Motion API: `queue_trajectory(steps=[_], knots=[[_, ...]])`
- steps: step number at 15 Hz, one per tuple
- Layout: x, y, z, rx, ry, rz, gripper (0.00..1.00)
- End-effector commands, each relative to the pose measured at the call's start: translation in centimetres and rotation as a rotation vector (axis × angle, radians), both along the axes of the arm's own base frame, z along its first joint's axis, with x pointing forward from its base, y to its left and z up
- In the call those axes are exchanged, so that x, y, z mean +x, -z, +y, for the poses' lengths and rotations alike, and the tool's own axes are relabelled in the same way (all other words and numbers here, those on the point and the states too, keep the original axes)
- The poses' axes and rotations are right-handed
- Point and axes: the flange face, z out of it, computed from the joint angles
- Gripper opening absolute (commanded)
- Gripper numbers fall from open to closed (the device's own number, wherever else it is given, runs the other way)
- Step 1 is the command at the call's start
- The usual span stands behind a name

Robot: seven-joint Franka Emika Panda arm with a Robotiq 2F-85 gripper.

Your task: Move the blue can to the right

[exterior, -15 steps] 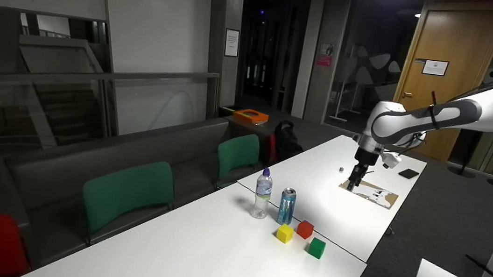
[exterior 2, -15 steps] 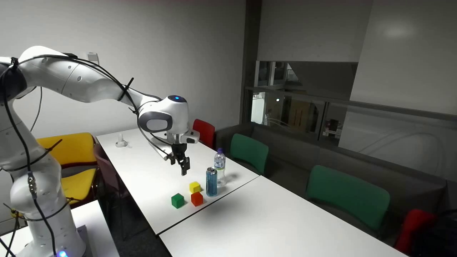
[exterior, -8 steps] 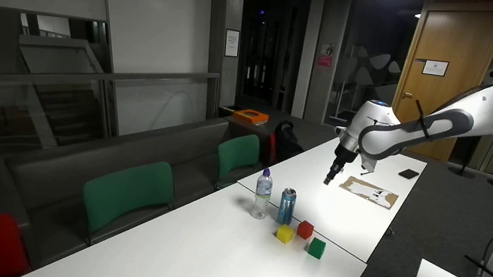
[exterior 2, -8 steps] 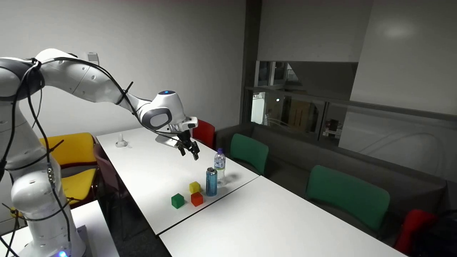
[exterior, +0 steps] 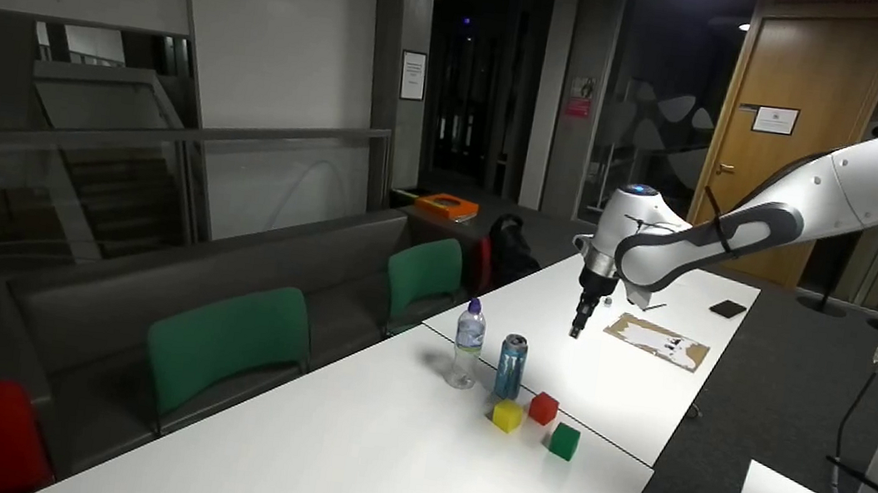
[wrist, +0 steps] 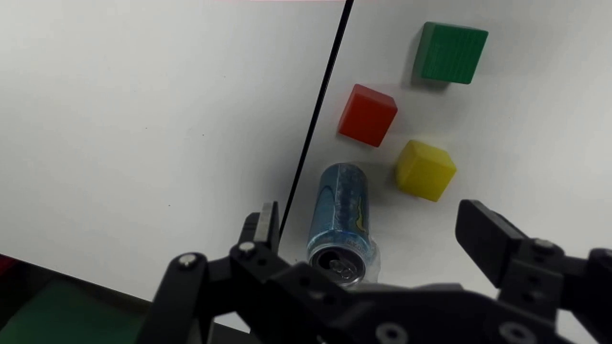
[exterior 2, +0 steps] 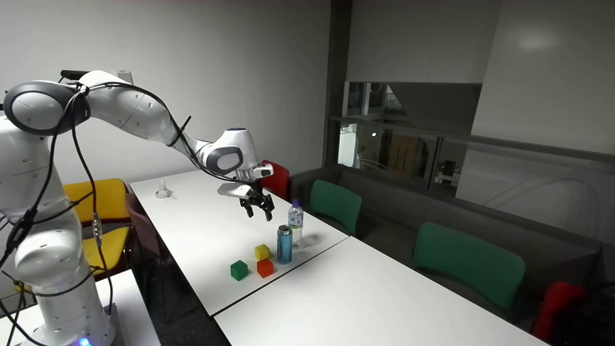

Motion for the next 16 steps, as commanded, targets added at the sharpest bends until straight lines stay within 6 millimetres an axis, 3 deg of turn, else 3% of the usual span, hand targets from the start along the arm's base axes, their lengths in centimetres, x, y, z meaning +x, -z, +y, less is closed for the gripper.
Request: queue_trajectory(steps=[1, 6, 11, 16], knots=[[0.0, 0.0, 0.0, 0.000, 0.000, 0.003, 1.00], [0.3, -0.3, -0.4, 0.028, -0.020, -0.118, 1.00], [2.2, -1.2, 0.0, 0.038, -0.087, -0.253, 1.00], [4.7, -0.4, 0.1, 0.090, -0.123, -0.218, 1.00]])
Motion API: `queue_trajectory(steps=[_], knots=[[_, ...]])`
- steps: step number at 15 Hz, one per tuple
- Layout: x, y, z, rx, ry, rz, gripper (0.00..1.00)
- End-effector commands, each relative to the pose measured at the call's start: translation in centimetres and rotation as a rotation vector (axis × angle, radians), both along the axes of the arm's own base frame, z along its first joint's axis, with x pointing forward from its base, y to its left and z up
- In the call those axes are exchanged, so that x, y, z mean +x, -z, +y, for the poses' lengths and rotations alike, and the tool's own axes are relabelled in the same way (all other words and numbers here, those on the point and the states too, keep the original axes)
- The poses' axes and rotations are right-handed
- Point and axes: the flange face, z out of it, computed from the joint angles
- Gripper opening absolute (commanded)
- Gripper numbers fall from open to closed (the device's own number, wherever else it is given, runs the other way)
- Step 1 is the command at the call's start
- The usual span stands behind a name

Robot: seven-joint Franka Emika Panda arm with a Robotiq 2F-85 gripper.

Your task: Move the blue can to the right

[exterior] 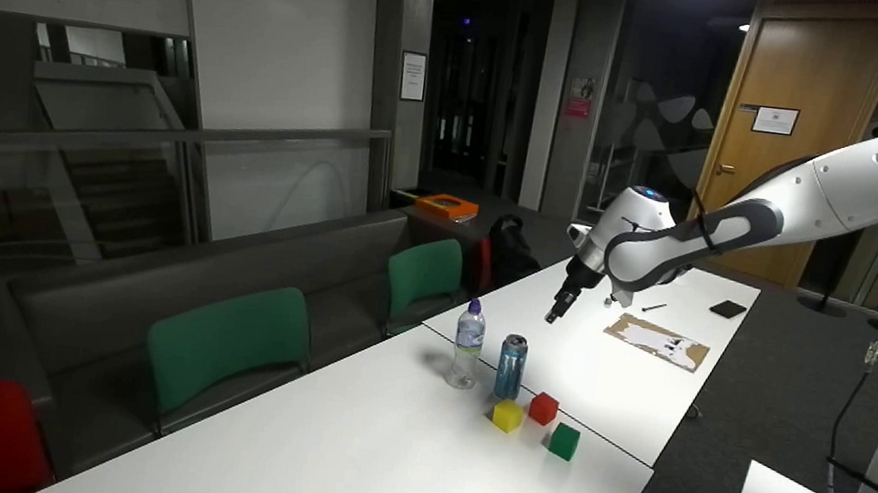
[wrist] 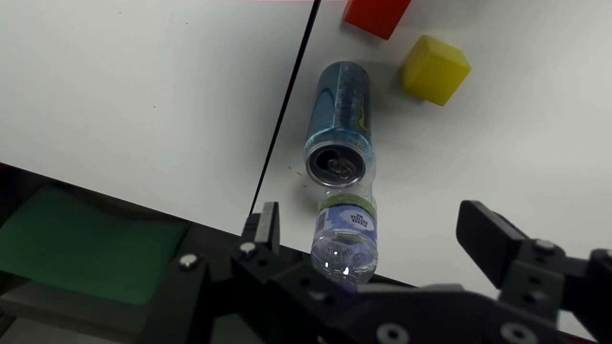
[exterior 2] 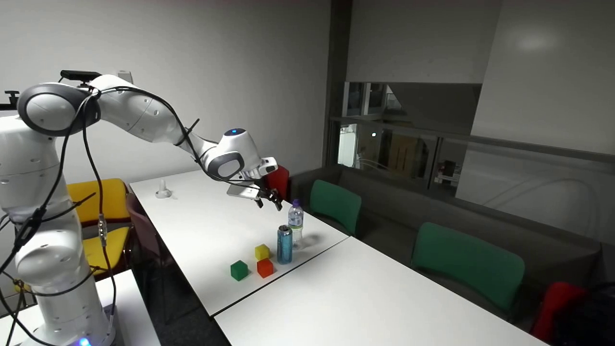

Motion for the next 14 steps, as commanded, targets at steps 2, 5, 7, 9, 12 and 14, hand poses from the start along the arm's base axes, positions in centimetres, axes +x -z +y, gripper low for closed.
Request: queue_trajectory(steps=[2, 5, 7, 9, 12, 14], knots=[[3.7, 0.8, -0.5, 0.015, -0.046, 0.020, 1.00], [5.7, 1.6, -1.2, 0.011, -0.039, 0.045, 1.00], [7.0, 2.3, -1.8, 0.014, -0.030, 0.061, 1.00], [8.1, 3.0, -2.5, 0.021, -0.021, 0.081, 1.00], [9.4, 3.8, -3.4, 0.031, -0.013, 0.108, 1.00], [10.2, 4.2, -3.7, 0.040, -0.010, 0.125, 1.00]])
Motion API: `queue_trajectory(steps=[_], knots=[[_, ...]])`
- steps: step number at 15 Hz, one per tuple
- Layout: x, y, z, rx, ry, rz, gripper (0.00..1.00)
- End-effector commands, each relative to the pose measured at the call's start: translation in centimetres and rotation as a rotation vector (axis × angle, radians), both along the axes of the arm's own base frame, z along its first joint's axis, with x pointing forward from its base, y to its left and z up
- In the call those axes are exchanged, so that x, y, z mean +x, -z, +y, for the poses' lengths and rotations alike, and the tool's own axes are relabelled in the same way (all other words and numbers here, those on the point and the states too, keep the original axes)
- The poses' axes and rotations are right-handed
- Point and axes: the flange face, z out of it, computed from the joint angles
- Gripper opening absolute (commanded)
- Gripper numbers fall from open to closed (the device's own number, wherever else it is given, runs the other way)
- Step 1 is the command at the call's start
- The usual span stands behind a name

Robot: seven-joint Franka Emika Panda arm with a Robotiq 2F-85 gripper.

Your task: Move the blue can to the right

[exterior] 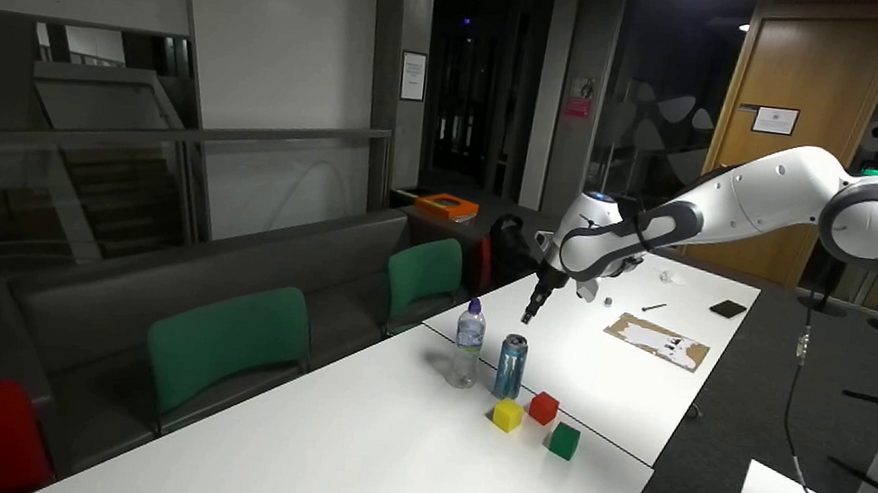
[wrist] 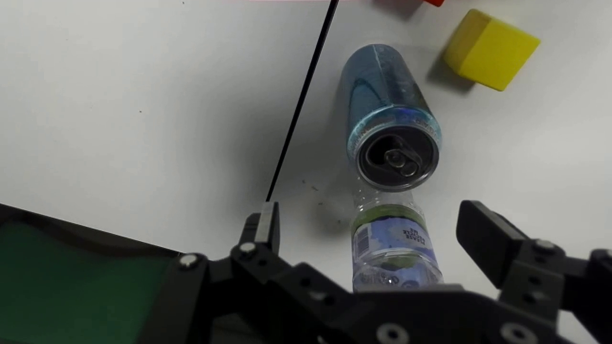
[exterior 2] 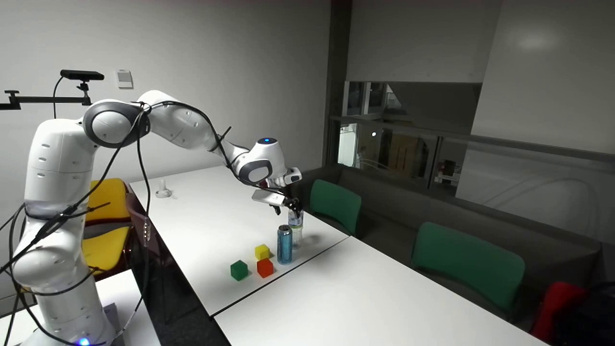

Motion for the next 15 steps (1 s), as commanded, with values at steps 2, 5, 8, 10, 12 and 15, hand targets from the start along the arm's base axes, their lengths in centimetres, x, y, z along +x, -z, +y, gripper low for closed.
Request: queue_trajectory(steps=[2, 5, 8, 10, 12, 15], knots=[[2.4, 0.1, -0.9, 0.032, -0.020, 0.034, 1.00], [3.2, 0.6, -0.6, 0.054, -0.029, 0.075, 1.00], [3.8, 1.0, -0.1, 0.075, -0.038, 0.120, 1.00], [4.0, 1.2, 0.2, 0.087, -0.044, 0.144, 1.00], [4.3, 1.3, 0.4, 0.099, -0.046, 0.165, 1.00], [4.7, 1.9, 0.4, 0.106, -0.039, 0.198, 1.00]])
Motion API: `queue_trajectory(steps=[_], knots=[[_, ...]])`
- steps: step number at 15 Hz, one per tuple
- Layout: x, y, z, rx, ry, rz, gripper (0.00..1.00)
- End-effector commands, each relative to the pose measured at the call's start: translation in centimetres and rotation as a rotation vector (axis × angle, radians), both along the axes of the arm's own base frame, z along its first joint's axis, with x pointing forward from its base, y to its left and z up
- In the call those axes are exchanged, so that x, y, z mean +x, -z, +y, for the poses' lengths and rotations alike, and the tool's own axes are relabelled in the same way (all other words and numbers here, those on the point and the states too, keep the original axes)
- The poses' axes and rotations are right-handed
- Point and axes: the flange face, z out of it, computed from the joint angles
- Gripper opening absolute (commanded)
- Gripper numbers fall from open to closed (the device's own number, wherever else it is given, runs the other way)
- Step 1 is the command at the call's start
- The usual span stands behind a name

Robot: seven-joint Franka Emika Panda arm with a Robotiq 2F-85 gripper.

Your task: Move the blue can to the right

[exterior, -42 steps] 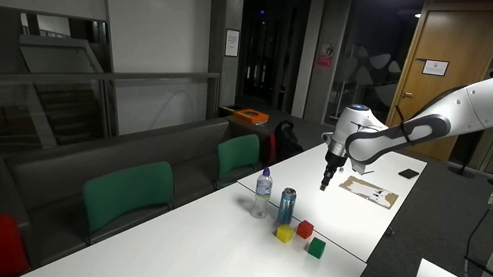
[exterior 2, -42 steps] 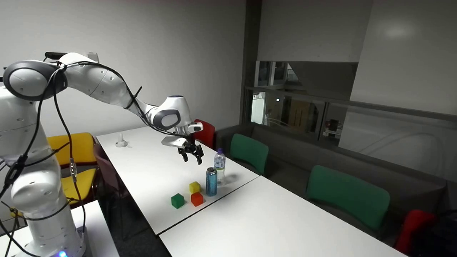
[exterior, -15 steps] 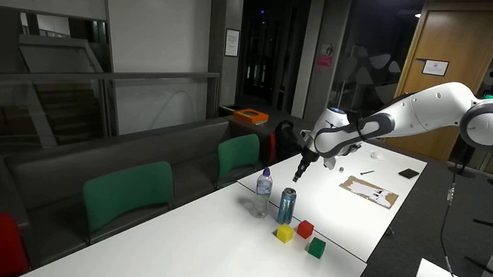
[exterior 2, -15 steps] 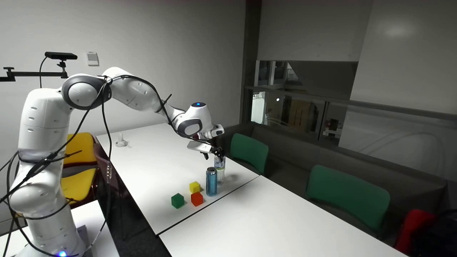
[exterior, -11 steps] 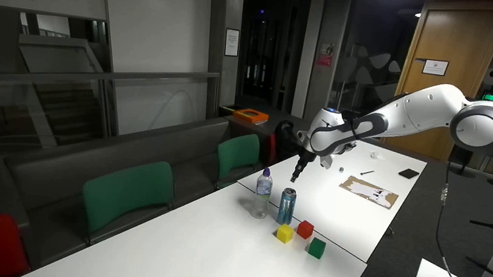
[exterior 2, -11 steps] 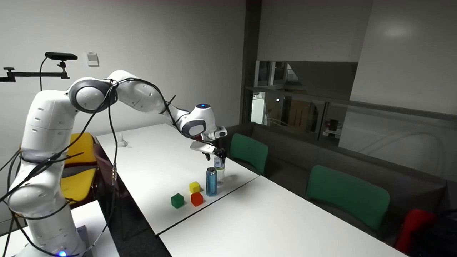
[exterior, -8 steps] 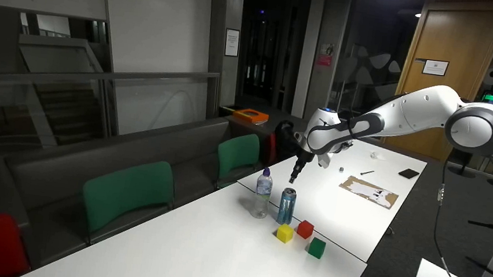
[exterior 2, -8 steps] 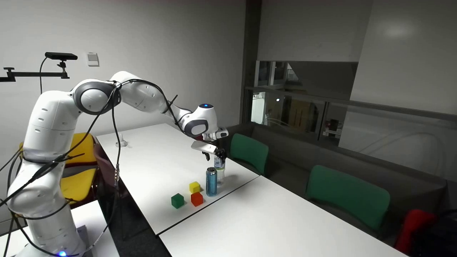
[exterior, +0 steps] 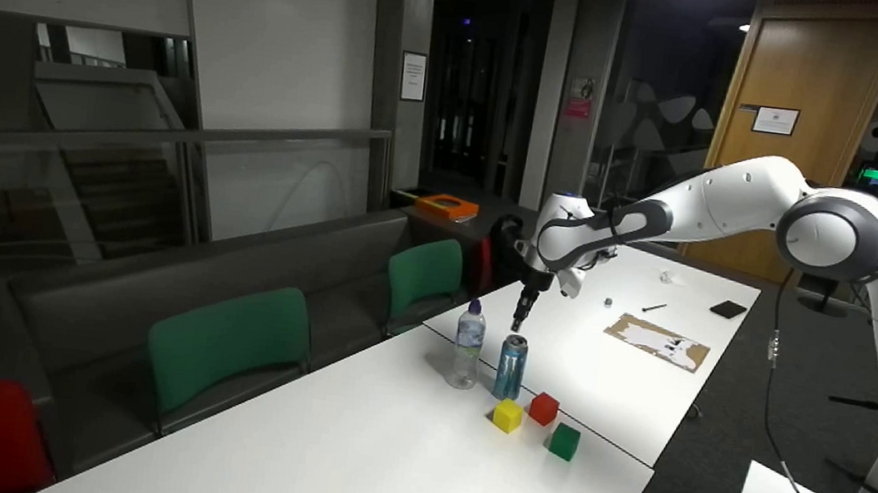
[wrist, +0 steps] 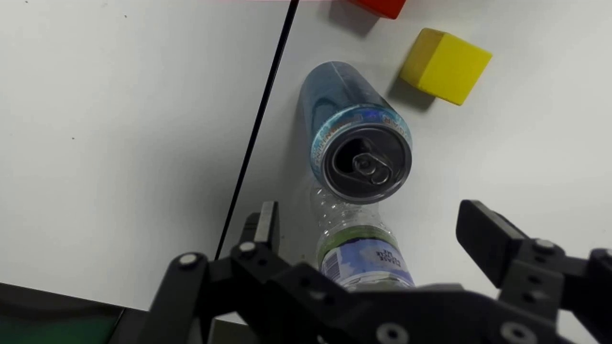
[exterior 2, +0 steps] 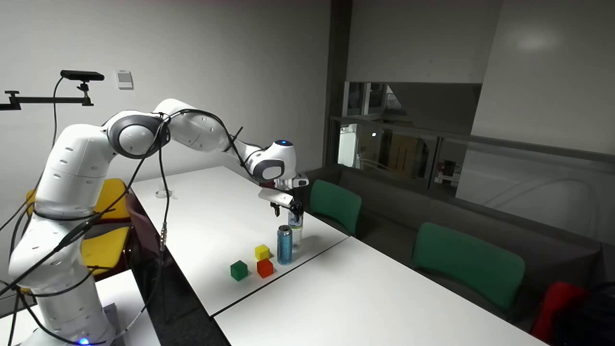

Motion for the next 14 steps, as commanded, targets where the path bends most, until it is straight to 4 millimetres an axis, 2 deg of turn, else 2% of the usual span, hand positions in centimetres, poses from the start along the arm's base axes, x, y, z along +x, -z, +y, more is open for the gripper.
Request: queue_trajectory(steps=[1, 8, 14], knots=[[1.0, 0.1, -0.6, 0.036, -0.004, 0.036, 1.00], [1.4, 2.3, -1.3, 0.055, 0.016, 0.088, 1.00], [1.5, 3.3, -0.9, 0.085, 0.020, 0.123, 1.00]])
